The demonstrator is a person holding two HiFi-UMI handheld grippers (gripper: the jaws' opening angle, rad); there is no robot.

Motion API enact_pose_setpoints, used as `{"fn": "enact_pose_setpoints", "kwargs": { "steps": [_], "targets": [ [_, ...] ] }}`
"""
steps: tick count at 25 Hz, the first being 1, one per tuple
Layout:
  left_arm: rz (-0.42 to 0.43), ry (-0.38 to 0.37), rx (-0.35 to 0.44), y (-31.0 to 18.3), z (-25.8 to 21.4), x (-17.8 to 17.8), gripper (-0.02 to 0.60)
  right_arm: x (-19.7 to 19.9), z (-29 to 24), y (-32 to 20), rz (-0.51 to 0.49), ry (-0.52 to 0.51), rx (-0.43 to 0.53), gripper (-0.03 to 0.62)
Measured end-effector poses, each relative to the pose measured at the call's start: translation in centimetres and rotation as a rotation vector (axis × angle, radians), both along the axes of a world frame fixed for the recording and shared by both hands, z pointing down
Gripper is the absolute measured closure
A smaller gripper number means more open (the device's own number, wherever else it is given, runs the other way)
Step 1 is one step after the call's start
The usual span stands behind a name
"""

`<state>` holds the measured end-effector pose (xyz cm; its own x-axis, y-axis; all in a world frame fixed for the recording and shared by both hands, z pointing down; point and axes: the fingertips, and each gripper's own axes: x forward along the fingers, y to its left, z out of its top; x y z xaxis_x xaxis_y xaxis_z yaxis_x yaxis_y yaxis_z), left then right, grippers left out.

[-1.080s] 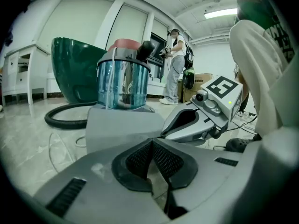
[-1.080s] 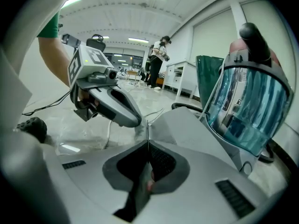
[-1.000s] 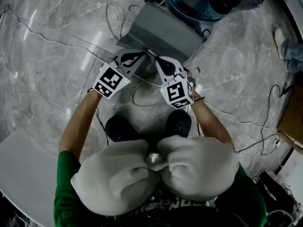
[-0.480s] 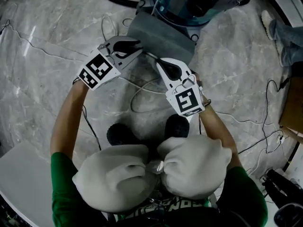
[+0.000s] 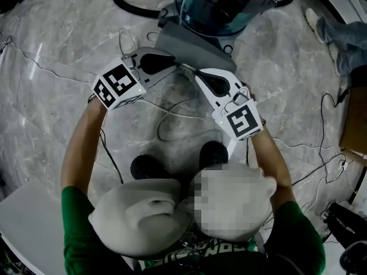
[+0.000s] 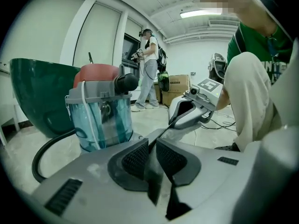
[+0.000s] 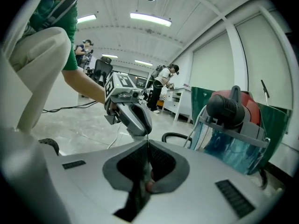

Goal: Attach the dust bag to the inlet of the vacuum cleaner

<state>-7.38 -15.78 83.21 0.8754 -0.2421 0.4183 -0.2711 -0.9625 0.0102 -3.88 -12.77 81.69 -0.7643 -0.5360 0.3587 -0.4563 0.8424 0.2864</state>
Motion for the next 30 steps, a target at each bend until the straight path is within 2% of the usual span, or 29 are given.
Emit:
{"fn": "enact_pose_setpoints", "kwargs": {
  "steps": [6, 11, 20, 30],
  "targets": [
    [0.095, -0.029, 0.034, 0.5, -2.0, 1.1, 0.541, 1.0, -2.4, -0.4, -0.046, -0.006, 0.005, 0.58],
    [0.131, -0.033, 0.111, -0.1, -5.7, 2.3, 0.552, 2.0, -6.1, -1.3, -0.011, -0.084, -0.015, 0.579],
    [0.143, -0.01, 0.192, -2.8, -12.0, 2.9, 0.558, 3.0, -11.6, -4.0, 0.058, -0.164, -0.007, 0.579],
    [0.127, -0.03, 0.237, -6.3, -13.8, 4.0, 0.558, 4.5, -12.8, -7.2, 0.144, -0.181, -0.012, 0.577]
  ]
}}
